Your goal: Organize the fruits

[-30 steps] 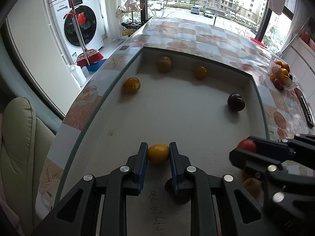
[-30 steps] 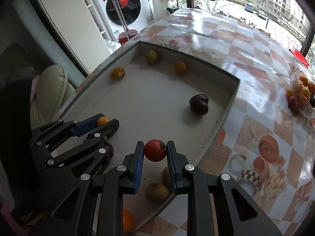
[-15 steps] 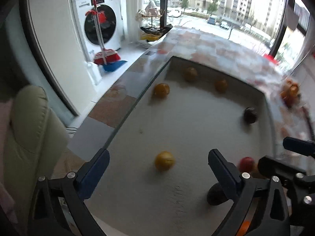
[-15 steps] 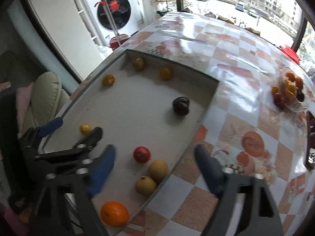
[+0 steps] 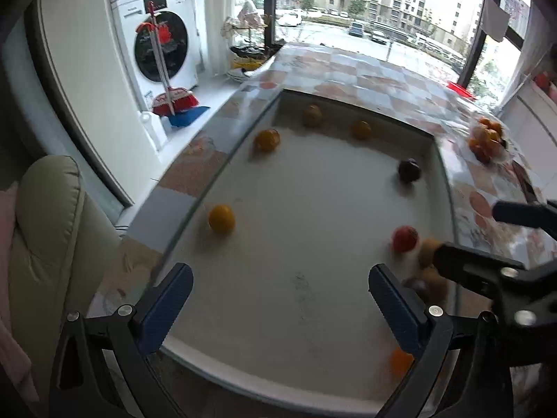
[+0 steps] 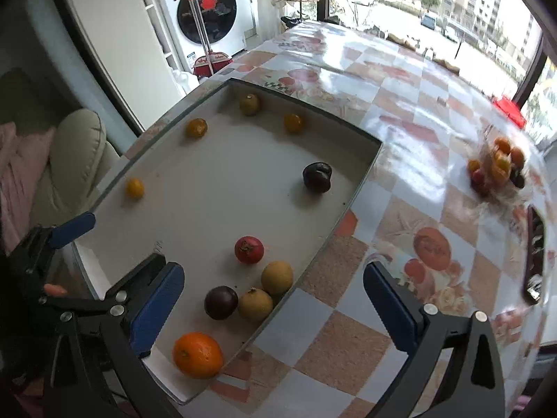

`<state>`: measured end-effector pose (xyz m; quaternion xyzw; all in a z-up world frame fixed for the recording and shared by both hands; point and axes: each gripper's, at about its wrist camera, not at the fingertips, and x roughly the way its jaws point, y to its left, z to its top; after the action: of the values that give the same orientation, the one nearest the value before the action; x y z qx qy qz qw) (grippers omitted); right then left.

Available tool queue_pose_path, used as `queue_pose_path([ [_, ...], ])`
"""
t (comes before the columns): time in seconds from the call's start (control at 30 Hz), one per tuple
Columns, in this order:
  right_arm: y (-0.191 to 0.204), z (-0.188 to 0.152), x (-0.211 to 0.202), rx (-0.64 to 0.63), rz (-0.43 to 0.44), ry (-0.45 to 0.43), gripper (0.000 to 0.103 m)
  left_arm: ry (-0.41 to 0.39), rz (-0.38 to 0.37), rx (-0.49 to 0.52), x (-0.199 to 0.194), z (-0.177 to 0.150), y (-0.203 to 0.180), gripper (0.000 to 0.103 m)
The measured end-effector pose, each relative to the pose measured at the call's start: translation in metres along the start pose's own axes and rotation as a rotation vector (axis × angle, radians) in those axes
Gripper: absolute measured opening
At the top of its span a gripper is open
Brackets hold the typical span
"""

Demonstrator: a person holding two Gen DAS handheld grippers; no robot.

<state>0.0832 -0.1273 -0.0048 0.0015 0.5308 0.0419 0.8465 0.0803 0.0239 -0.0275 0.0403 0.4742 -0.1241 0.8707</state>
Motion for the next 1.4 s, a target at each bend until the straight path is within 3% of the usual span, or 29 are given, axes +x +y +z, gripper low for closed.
queue_pose_path([
  [0.43,0.02,-0.015,-0.011,-0.101,-0.044,-0.001,0.103,0.016,0.086,0.063,-0.007,-0.025,-0.007,0.101],
  [1.4,0.025,-0.028,-0.017,-0.116,-0.077,0.005,0.103,-0.005,0.098,0.083,-0.018,-0.031,-0.009,0.101],
])
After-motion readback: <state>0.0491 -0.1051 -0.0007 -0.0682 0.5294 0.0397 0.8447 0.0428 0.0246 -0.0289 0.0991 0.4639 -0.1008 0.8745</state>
